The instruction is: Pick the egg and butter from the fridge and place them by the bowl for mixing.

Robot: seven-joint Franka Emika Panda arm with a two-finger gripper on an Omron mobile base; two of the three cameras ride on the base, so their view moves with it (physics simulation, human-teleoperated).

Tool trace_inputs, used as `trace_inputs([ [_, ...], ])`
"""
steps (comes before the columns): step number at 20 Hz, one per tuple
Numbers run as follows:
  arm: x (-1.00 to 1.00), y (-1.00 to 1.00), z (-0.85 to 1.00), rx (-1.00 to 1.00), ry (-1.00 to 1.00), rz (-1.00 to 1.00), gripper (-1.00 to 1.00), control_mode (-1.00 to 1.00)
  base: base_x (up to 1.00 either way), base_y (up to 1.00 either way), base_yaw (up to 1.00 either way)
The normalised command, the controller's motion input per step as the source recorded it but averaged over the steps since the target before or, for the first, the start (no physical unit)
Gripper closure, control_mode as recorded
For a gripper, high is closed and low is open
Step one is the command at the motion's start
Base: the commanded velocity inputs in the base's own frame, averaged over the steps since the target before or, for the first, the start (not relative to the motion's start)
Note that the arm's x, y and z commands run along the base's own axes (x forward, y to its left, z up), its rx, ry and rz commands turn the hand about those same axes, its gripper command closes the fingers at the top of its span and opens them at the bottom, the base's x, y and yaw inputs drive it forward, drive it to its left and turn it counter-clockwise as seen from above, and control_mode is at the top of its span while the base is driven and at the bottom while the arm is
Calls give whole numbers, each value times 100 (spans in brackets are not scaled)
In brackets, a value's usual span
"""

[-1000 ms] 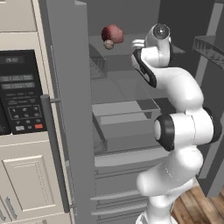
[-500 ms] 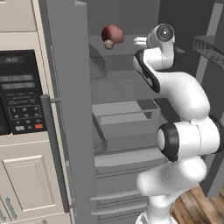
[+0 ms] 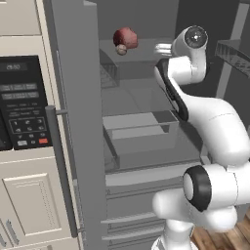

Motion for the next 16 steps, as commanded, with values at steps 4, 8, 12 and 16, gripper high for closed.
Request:
trace_inputs([
  [4, -91, 28, 5, 0, 2, -5, 100, -100, 0, 0, 0],
  [8, -99, 16, 0, 0, 4, -3, 100, -100, 0, 0, 0],
  [12, -100, 11, 0, 0, 5, -4, 100, -100, 0, 0, 0],
  [16, -100, 0, 0, 2, 5, -2, 100, -100, 0, 0, 0],
])
